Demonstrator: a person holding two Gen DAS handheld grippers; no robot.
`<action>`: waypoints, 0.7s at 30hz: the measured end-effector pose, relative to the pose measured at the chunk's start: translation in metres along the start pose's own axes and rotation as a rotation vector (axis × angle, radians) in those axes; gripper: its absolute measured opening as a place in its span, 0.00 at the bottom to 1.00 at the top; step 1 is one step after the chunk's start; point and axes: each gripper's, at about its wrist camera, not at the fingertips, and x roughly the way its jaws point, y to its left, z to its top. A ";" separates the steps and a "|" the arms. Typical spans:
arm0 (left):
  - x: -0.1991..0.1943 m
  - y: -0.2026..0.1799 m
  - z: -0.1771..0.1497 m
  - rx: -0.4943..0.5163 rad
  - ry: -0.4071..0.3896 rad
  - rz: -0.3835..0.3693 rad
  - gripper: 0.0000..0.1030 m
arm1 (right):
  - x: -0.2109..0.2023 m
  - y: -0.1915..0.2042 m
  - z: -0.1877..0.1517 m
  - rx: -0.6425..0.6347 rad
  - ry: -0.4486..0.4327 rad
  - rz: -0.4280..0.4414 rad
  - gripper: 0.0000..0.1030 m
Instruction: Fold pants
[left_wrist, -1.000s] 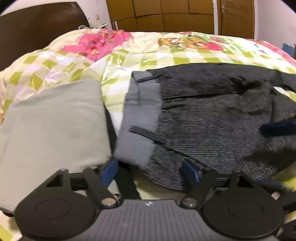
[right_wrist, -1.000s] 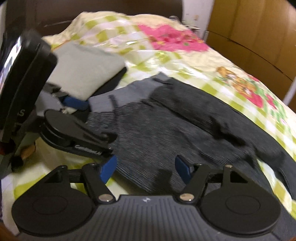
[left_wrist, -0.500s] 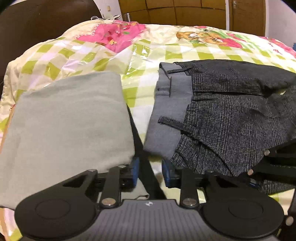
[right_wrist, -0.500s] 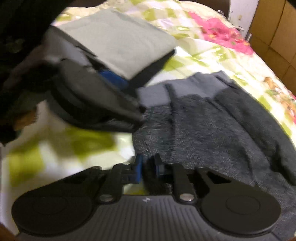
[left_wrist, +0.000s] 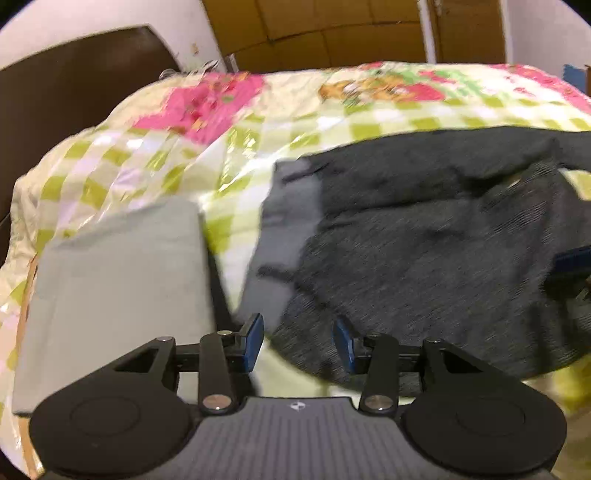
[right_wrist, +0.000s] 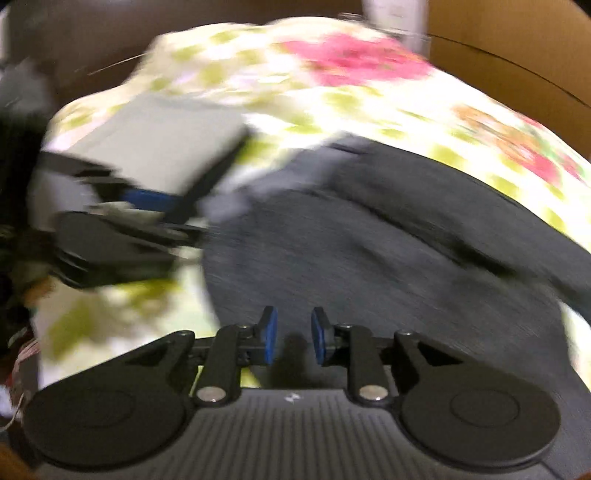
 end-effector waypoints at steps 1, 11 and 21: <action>-0.004 -0.009 0.004 0.014 -0.017 -0.008 0.55 | -0.010 -0.019 -0.008 0.049 0.004 -0.039 0.22; -0.015 -0.159 0.044 0.177 -0.106 -0.261 0.59 | -0.134 -0.219 -0.136 0.573 0.039 -0.549 0.29; -0.018 -0.297 0.064 0.351 -0.091 -0.447 0.59 | -0.209 -0.331 -0.263 1.086 -0.058 -0.700 0.35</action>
